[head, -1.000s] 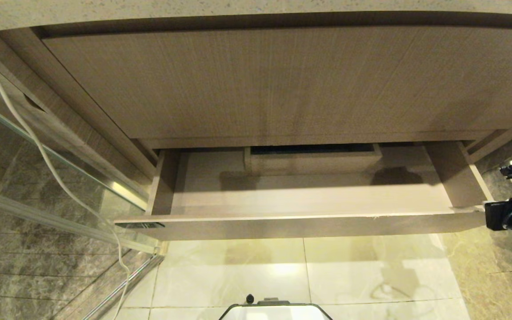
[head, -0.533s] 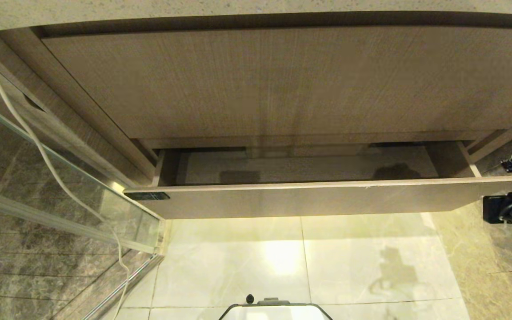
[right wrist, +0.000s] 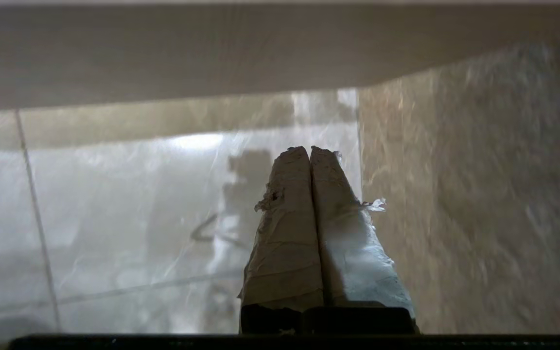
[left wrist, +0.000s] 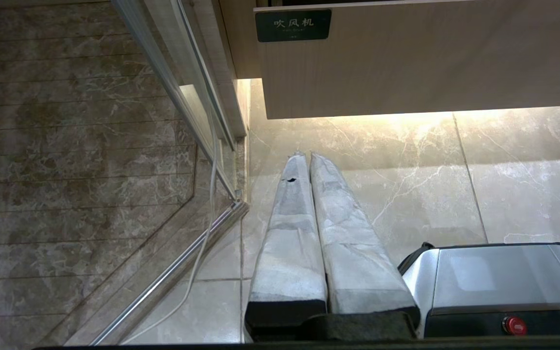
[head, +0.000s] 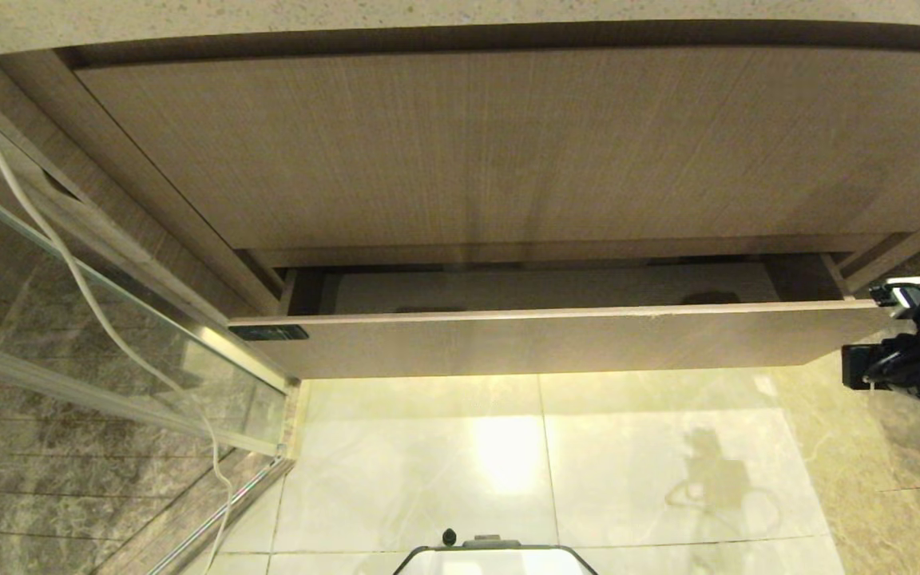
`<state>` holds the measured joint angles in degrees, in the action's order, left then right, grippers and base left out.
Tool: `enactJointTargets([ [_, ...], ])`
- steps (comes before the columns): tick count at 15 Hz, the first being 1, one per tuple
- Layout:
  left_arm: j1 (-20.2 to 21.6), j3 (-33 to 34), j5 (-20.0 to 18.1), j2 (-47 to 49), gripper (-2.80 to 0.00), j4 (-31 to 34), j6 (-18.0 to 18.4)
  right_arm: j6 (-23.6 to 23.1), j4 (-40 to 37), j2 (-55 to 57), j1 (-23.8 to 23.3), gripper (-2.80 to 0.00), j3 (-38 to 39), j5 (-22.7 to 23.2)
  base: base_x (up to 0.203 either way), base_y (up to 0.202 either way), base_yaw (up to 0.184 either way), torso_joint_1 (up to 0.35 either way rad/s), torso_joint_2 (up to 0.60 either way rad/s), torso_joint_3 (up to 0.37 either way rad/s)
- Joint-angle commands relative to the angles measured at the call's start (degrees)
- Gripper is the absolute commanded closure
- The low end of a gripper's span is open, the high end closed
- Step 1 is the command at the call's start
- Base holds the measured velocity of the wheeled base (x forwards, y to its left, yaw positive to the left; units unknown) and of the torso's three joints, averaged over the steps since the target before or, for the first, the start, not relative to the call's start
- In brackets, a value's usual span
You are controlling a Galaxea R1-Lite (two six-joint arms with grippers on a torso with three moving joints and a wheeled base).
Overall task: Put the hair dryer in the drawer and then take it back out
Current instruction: Close the drawer
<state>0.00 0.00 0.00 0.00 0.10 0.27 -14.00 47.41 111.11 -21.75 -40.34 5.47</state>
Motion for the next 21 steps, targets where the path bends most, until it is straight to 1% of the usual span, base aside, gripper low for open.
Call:
enactJointTargets([
  [1, 0.0, 0.1, 0.0, 0.0, 0.00, 0.0, 0.0, -0.2, 1.7, 8.4, 0.0, 0.00, -5.8, 0.1, 0.000, 0.000, 0.000, 0.000, 0.00, 0.000],
  [4, 0.0, 0.0, 0.0, 0.0, 0.00, 0.0, 0.0, -0.6, 3.2, 12.9, 0.0, 0.00, -12.0, 0.2, 0.000, 0.000, 0.000, 0.000, 0.00, 0.000],
  [5, 0.0, 0.1, 0.0, 0.0, 0.00, 0.0, 0.0, -0.7, 4.9, 14.0, 0.0, 0.00, -13.4, 0.2, 0.000, 0.000, 0.000, 0.000, 0.00, 0.000],
  [8, 0.0, 0.1, 0.0, 0.0, 0.00, 0.0, 0.0, -0.5, 11.3, 15.5, 0.6, 0.00, -14.2, 0.5, 0.000, 0.000, 0.000, 0.000, 0.00, 0.000],
  [11, 0.0, 0.1, 0.0, 0.0, 0.00, 0.0, 0.0, -0.2, 20.0, 17.7, 1.0, 0.00, -15.3, 3.5, 0.000, 0.000, 0.000, 0.000, 0.00, 0.000],
  [12, 0.0, 0.0, 0.0, 0.0, 0.00, 0.0, 0.0, -0.2, 20.8, 18.6, 1.0, 0.00, -16.6, 3.6, 0.000, 0.000, 0.000, 0.000, 0.00, 0.000],
  [15, 0.0, 0.1, 0.0, 0.0, 0.00, 0.0, 0.0, -0.1, 20.7, 21.0, 1.0, 0.00, -20.5, 3.5, 0.000, 0.000, 0.000, 0.000, 0.00, 0.000],
  [19, 0.0, 0.0, 0.0, 0.0, 0.00, 0.0, 0.0, 1.2, 20.5, 17.9, 0.9, 0.00, -17.4, 3.3, 0.000, 0.000, 0.000, 0.000, 0.00, 0.000],
  [20, 0.0, 0.1, 0.0, 0.0, 0.00, 0.0, 0.0, 1.5, 19.6, 16.5, 0.9, 0.00, -17.0, 3.3, 0.000, 0.000, 0.000, 0.000, 0.00, 0.000],
  [21, 0.0, 0.1, 0.0, 0.0, 0.00, 0.0, 0.0, 2.1, 17.0, 14.0, 0.9, 0.00, -16.5, 3.2, 0.000, 0.000, 0.000, 0.000, 0.00, 0.000],
])
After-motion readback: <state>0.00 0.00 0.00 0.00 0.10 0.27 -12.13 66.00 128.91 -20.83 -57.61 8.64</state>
